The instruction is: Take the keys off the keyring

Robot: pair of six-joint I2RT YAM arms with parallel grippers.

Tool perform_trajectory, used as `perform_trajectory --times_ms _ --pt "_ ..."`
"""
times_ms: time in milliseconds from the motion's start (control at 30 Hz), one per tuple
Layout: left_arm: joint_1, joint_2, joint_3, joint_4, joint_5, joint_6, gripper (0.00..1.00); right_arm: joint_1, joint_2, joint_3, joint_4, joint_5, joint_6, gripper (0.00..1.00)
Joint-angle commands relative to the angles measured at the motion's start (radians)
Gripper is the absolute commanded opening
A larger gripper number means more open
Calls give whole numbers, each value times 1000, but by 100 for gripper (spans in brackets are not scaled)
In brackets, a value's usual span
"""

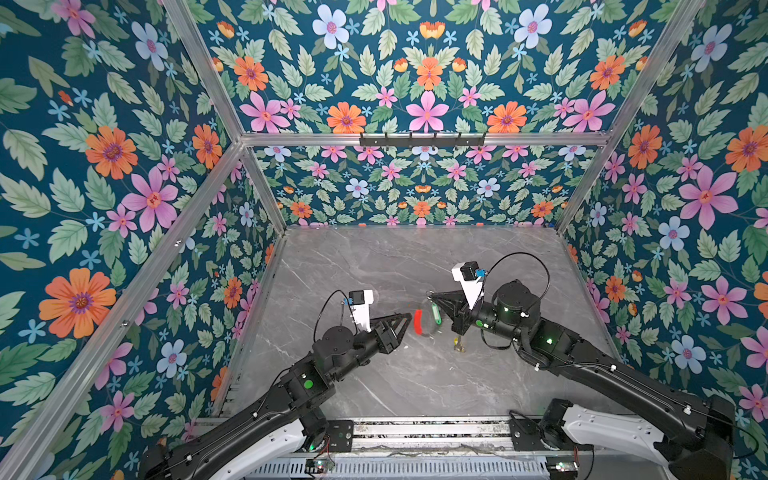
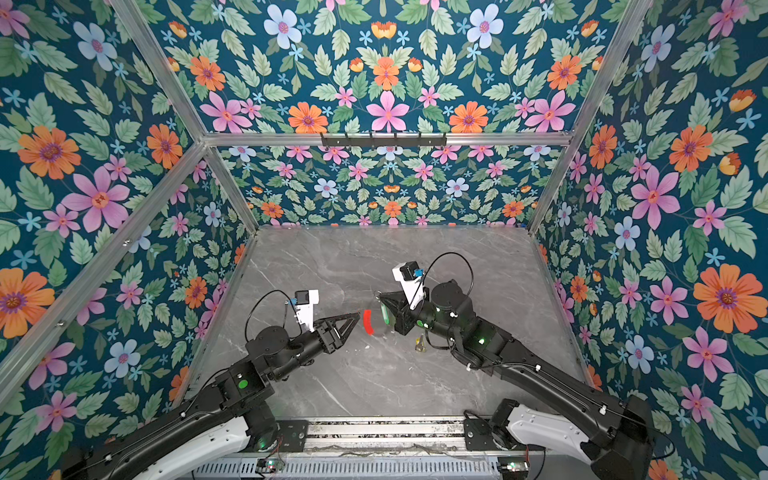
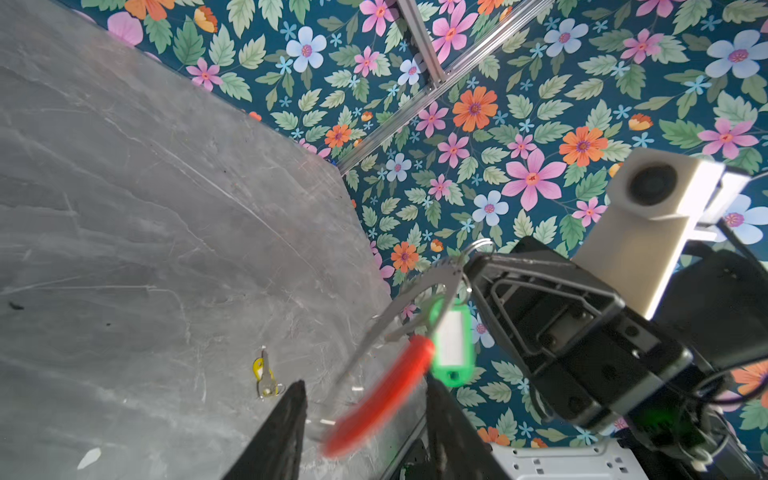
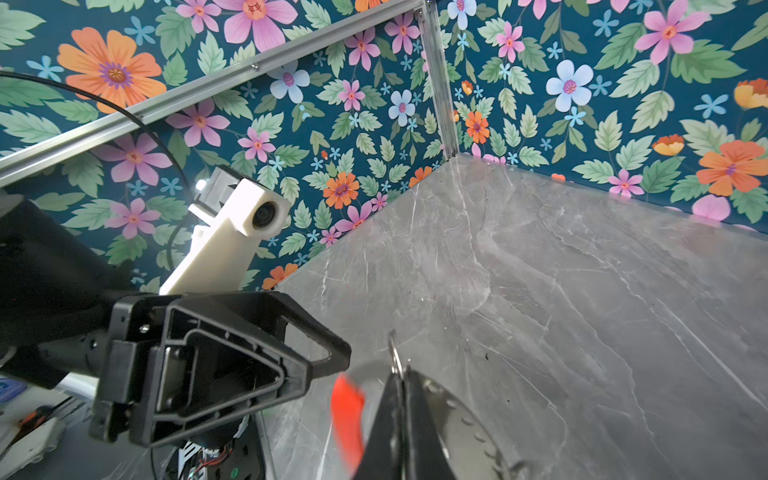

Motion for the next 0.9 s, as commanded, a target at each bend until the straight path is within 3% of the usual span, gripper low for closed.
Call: perform_trajectory --times_ms 0,233,433,600,867 --pt "0 -47 -5 -141 58 -20 49 -19 -3 18 -20 -124 -18 0" --pt "1 -150 53 -281 85 110 48 -23 4 41 -88 -239 -54 0" --pt "1 -166 67 -204 62 284 49 -24 3 44 -114 -262 -59 0" --pt "1 -86 87 -113 97 435 50 -24 -4 51 -146 -307 -63 0" --pt "3 35 121 45 305 539 50 -25 -39 35 -178 -369 -46 0"
